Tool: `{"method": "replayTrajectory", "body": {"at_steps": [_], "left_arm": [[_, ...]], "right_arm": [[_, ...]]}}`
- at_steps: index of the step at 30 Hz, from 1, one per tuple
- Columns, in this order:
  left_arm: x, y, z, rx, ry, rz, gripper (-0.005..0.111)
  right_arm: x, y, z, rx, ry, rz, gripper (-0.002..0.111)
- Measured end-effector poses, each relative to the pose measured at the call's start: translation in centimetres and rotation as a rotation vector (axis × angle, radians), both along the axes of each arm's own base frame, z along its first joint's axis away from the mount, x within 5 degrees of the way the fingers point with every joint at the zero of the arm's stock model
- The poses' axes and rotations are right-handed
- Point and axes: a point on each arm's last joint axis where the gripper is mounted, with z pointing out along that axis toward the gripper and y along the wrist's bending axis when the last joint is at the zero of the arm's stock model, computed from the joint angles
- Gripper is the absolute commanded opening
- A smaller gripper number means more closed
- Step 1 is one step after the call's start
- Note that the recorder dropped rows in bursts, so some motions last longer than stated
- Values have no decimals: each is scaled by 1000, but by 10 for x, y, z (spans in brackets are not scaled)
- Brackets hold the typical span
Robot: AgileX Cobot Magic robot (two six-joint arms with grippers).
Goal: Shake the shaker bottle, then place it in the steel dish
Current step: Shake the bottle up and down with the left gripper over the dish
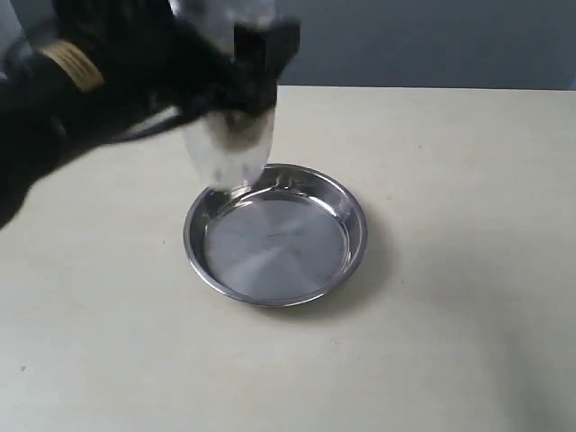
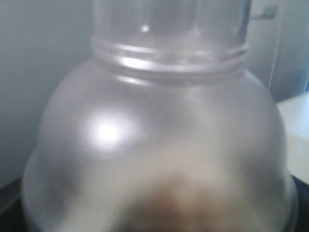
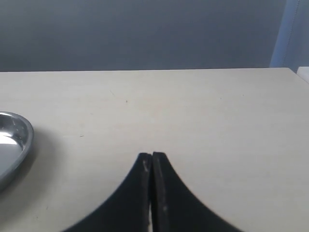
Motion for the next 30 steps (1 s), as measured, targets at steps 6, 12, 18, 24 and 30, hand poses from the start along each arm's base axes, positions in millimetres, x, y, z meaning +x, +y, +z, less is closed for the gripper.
{"method": "replayTrajectory", "body": {"at_steps": [6, 12, 18, 24, 30], "left_arm": [[-19, -16, 17, 41, -63, -122, 0], [-7, -12, -4, 10, 33, -43, 0], [-6, -8, 7, 70, -4, -39, 0], [1, 1, -23, -21, 98, 69, 0], [9, 13, -36, -35, 204, 92, 0]], "right_arm": [[0, 0, 0, 0, 0, 0, -1], [0, 0, 0, 0, 0, 0, -1], [0, 0, 0, 0, 0, 0, -1], [0, 0, 0, 0, 0, 0, -1], [0, 0, 0, 0, 0, 0, -1]]}}
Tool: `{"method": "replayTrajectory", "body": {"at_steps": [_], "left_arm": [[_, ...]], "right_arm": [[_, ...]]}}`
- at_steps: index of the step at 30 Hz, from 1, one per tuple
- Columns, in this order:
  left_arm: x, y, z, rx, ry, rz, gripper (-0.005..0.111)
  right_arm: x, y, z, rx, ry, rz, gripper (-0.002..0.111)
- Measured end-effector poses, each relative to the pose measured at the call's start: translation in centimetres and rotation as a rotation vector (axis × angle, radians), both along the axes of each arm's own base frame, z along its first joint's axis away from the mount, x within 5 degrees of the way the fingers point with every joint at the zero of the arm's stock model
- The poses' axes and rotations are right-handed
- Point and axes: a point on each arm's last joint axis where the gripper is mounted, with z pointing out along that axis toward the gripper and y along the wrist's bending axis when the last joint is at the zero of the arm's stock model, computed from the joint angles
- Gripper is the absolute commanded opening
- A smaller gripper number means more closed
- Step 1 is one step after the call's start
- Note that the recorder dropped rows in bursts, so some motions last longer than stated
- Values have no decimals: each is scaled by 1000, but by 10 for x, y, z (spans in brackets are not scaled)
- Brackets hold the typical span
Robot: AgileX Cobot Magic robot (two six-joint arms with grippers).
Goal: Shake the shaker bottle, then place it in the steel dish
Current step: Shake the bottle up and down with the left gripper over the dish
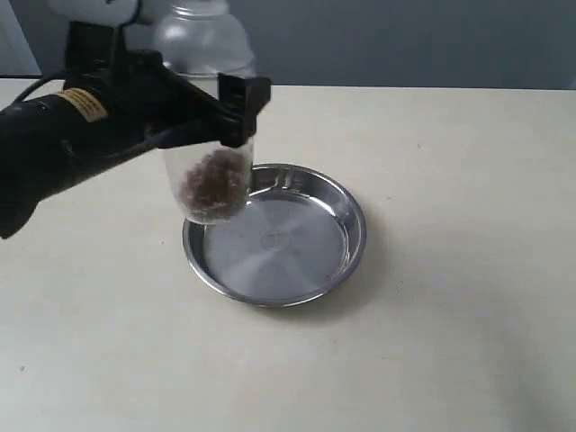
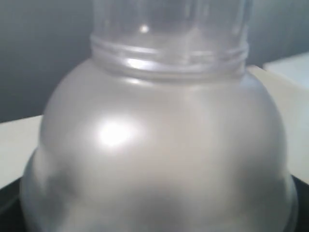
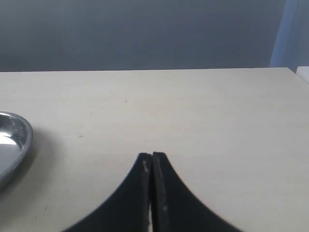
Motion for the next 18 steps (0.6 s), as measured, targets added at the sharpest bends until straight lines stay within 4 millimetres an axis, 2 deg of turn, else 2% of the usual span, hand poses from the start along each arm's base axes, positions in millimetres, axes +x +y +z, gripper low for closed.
{"method": "replayTrajectory", "body": {"at_steps": [1, 3, 4, 8, 9, 13, 14, 16, 17, 18], "left_arm": [[1, -1, -1, -7, -12, -3, 0], [-16, -29, 1, 158, -119, -242, 0], [-18, -32, 1, 186, -132, -270, 0], [9, -8, -15, -7, 20, 6, 0], [10, -9, -18, -11, 27, 2, 0], [-12, -44, -18, 110, -69, -275, 0], [-10, -43, -19, 114, -72, -250, 0], [12, -15, -22, -37, -8, 49, 0], [16, -10, -23, -62, 1, 85, 0], [15, -14, -22, -48, -15, 35, 0]], "right_arm": [[0, 0, 0, 0, 0, 0, -1], [0, 0, 0, 0, 0, 0, -1], [0, 0, 0, 0, 0, 0, -1], [0, 0, 0, 0, 0, 0, -1], [0, 0, 0, 0, 0, 0, -1], [0, 0, 0, 0, 0, 0, -1], [0, 0, 0, 0, 2, 0, -1], [0, 0, 0, 0, 0, 0, -1], [0, 0, 0, 0, 0, 0, -1], [0, 0, 0, 0, 0, 0, -1]]}}
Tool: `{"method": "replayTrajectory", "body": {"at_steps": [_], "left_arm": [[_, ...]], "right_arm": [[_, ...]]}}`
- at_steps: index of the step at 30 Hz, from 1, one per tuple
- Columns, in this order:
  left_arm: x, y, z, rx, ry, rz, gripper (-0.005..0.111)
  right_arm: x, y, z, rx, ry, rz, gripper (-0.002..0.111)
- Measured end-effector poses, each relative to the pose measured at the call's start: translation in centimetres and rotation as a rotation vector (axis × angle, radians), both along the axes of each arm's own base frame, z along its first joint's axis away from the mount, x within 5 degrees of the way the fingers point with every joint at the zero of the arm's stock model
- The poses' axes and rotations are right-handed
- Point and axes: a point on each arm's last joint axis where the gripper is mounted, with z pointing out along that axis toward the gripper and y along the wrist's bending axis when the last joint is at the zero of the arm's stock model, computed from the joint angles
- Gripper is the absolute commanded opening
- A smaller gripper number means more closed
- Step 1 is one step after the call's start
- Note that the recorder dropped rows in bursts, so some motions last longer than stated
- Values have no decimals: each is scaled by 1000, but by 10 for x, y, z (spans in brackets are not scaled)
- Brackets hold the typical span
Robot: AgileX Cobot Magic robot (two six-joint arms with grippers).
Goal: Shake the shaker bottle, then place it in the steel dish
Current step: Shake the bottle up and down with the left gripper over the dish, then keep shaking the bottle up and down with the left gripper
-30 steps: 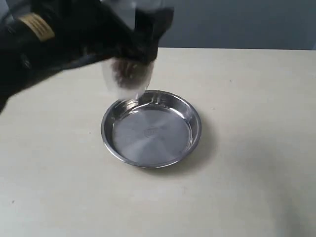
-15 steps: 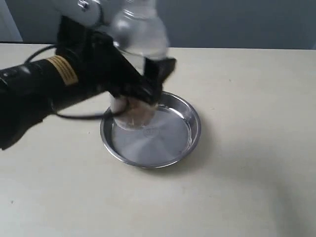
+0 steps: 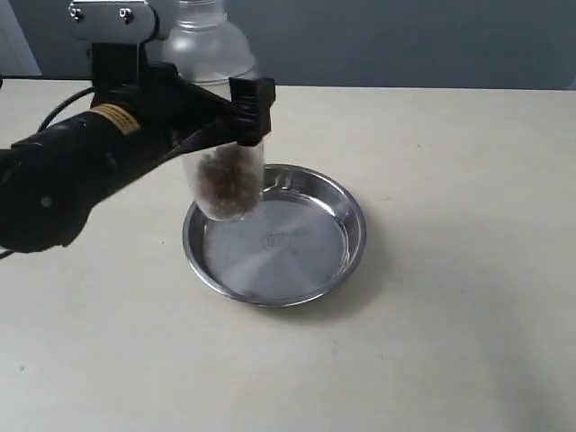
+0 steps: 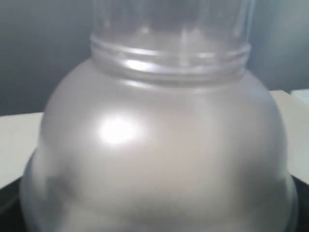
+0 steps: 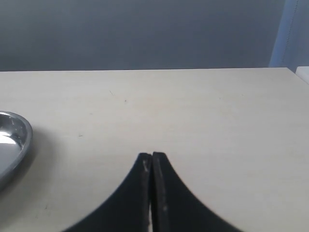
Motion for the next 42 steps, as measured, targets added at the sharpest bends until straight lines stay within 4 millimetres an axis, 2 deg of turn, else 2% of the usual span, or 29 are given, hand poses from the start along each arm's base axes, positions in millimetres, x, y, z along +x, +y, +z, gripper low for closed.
{"method": "replayTrajectory", "body": {"at_steps": [3, 5, 7, 8, 11, 12, 15, 16, 19, 20, 23, 25, 27, 29, 32, 34, 35, 36, 38, 39, 41, 42], "left_arm": [[-16, -26, 8, 125, -106, -242, 0], [-11, -21, 10, 77, -82, -155, 0], [0, -5, 9, -26, -24, 9, 0], [1, -3, 9, -18, -29, 6, 0], [-13, -23, 10, 145, -98, -201, 0], [-14, -24, 10, 147, -99, -195, 0], [-1, -5, 6, -3, 1, 25, 0], [0, -3, 6, -4, 0, 33, 0], [-13, -25, 8, 157, -102, -193, 0], [-16, -28, 9, 162, -104, -203, 0], [-6, -14, 6, 12, -10, -9, 0], [-6, -15, 6, 46, -40, -46, 0], [-17, -29, 14, 105, -130, -198, 0], [-25, -37, 34, 66, -226, -257, 0], [-30, -29, 81, -42, -374, -208, 0], [-33, -20, 100, -50, -408, -167, 0], [-33, -20, 96, -36, -379, -166, 0], [-30, -22, 69, 15, -259, -174, 0], [-31, -28, 28, 122, -77, -227, 0], [-33, -28, 31, 133, -90, -245, 0], [-49, -22, 95, 58, -351, -254, 0], [-51, -18, 103, 26, -406, -229, 0]], "right_arm": [[0, 0, 0, 0, 0, 0, -1], [0, 0, 0, 0, 0, 0, -1], [0, 0, 0, 0, 0, 0, -1], [0, 0, 0, 0, 0, 0, -1], [0, 0, 0, 0, 0, 0, -1], [0, 0, 0, 0, 0, 0, -1], [0, 0, 0, 0, 2, 0, -1], [0, 0, 0, 0, 2, 0, -1], [0, 0, 0, 0, 2, 0, -1], [0, 0, 0, 0, 2, 0, -1], [0, 0, 0, 0, 2, 0, -1], [0, 0, 0, 0, 2, 0, -1], [0, 0, 0, 0, 2, 0, -1], [0, 0, 0, 0, 2, 0, -1], [0, 0, 0, 0, 2, 0, -1], [0, 0, 0, 0, 2, 0, -1], [0, 0, 0, 0, 2, 0, -1], [0, 0, 0, 2, 2, 0, -1], [0, 0, 0, 2, 2, 0, -1], [0, 0, 0, 2, 2, 0, -1], [0, 0, 0, 2, 2, 0, -1], [0, 0, 0, 2, 2, 0, -1]]}}
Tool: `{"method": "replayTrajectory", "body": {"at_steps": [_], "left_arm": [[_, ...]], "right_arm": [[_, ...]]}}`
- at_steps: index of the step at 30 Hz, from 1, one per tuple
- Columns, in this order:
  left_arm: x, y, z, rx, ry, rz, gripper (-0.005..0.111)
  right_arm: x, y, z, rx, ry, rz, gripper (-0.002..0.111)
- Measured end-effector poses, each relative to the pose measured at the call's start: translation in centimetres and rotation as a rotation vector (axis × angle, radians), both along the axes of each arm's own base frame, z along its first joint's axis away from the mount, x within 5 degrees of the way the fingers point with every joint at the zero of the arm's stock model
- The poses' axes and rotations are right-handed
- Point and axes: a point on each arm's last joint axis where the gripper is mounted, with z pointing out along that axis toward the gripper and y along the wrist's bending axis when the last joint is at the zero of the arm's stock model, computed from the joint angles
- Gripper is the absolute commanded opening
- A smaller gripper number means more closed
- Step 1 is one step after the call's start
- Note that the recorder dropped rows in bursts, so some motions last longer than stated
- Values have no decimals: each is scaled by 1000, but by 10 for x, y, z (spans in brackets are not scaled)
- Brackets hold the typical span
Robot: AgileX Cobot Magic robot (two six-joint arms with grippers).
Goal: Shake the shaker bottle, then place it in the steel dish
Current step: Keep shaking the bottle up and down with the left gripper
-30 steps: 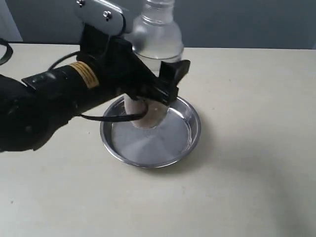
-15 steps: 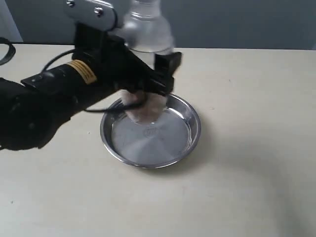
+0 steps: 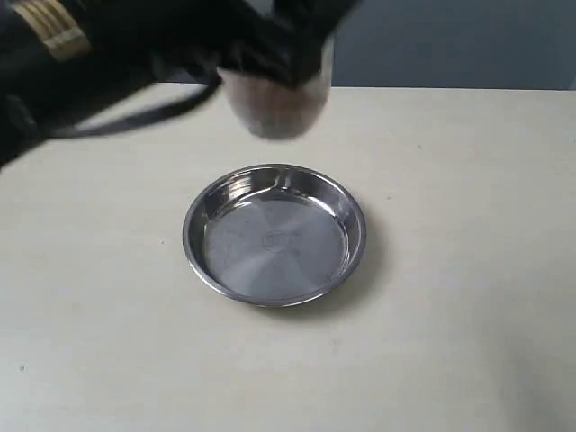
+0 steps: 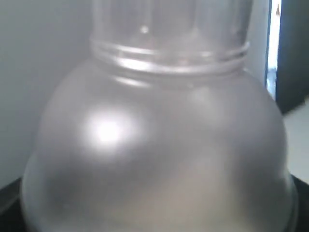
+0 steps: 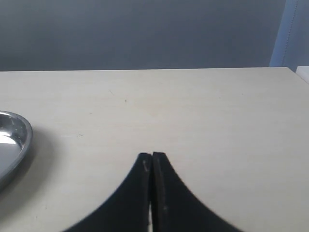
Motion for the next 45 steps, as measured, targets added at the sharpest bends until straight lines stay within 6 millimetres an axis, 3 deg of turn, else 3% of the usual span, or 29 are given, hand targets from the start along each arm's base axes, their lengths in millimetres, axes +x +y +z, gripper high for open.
{"method": "replayTrajectory", "body": {"at_steps": [2, 3, 4, 7, 12, 14, 16, 18, 23, 24, 27, 29, 33, 35, 39, 40, 44, 45], "left_arm": [[17, 7, -27, -52, 75, 98, 0], [25, 3, -54, -12, 184, 109, 0], [23, -2, -62, 34, 203, 80, 0], [12, -11, -32, 25, 65, 13, 0], [31, -20, -95, 119, 297, 56, 0], [24, -28, -86, 176, 255, -14, 0], [16, -30, -49, 141, 121, -47, 0], [15, -24, -31, 81, 49, -19, 0], [32, -18, -76, 133, 236, 56, 0], [31, -19, -73, 148, 237, 41, 0], [20, -16, -27, 96, 109, 15, 0], [19, -7, -17, 48, 76, 54, 0], [31, 2, -57, 89, 252, 124, 0], [26, -2, -58, 133, 258, 83, 0], [12, 4, -4, 31, 58, 73, 0], [14, 9, -5, 13, 57, 98, 0], [32, 8, -63, 78, 293, 146, 0], [31, 5, -69, 117, 311, 122, 0]], "right_arm": [[0, 0, 0, 0, 0, 0, -1], [0, 0, 0, 0, 0, 0, -1], [0, 0, 0, 0, 0, 0, -1], [0, 0, 0, 0, 0, 0, -1], [0, 0, 0, 0, 0, 0, -1], [0, 0, 0, 0, 0, 0, -1], [0, 0, 0, 0, 0, 0, -1], [0, 0, 0, 0, 0, 0, -1], [0, 0, 0, 0, 0, 0, -1], [0, 0, 0, 0, 0, 0, -1], [0, 0, 0, 0, -2, 0, -1], [0, 0, 0, 0, -2, 0, -1], [0, 0, 0, 0, -2, 0, -1], [0, 0, 0, 0, -2, 0, -1], [0, 0, 0, 0, -2, 0, -1], [0, 0, 0, 0, -2, 0, -1], [0, 0, 0, 0, -2, 0, -1], [0, 0, 0, 0, -2, 0, -1]]}}
